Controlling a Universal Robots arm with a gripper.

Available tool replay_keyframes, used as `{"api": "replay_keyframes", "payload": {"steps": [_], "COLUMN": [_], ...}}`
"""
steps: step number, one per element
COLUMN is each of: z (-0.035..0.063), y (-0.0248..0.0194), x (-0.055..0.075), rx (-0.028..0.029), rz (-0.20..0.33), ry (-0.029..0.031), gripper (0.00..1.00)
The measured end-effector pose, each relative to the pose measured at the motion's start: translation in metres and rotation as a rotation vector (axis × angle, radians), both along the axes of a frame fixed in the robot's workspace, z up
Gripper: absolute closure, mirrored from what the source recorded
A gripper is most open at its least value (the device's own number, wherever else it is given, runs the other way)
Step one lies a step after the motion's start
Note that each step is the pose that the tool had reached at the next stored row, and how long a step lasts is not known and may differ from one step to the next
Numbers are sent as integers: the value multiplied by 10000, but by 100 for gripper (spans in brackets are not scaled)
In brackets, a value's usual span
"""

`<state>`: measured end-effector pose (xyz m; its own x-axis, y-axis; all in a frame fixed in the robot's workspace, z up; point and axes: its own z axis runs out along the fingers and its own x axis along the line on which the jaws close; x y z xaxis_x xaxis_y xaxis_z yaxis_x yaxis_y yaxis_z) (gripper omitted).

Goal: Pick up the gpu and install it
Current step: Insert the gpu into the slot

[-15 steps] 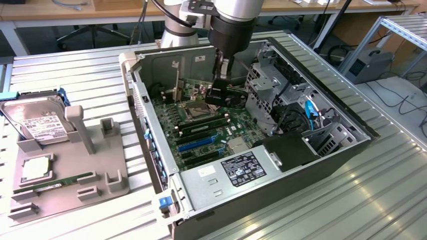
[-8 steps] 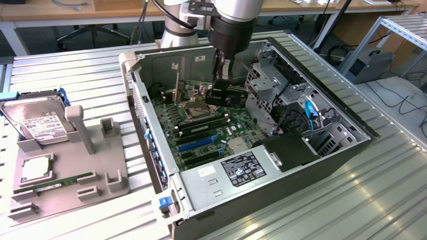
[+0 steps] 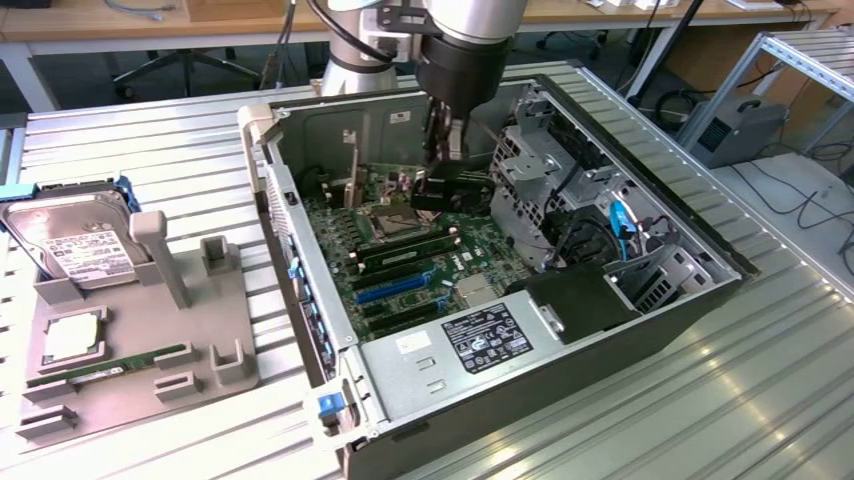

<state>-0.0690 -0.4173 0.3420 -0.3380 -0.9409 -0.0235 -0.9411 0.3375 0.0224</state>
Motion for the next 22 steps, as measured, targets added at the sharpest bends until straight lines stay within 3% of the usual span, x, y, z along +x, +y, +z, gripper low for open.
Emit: {"api": "replay_keyframes", "payload": {"steps": [17,22], "z": [-14,-15], "y": [0,0], "x": [0,0], "rx": [-2,-1], "rz": [2995,3364], "ry": [0,0], "gripper": [73,73]}}
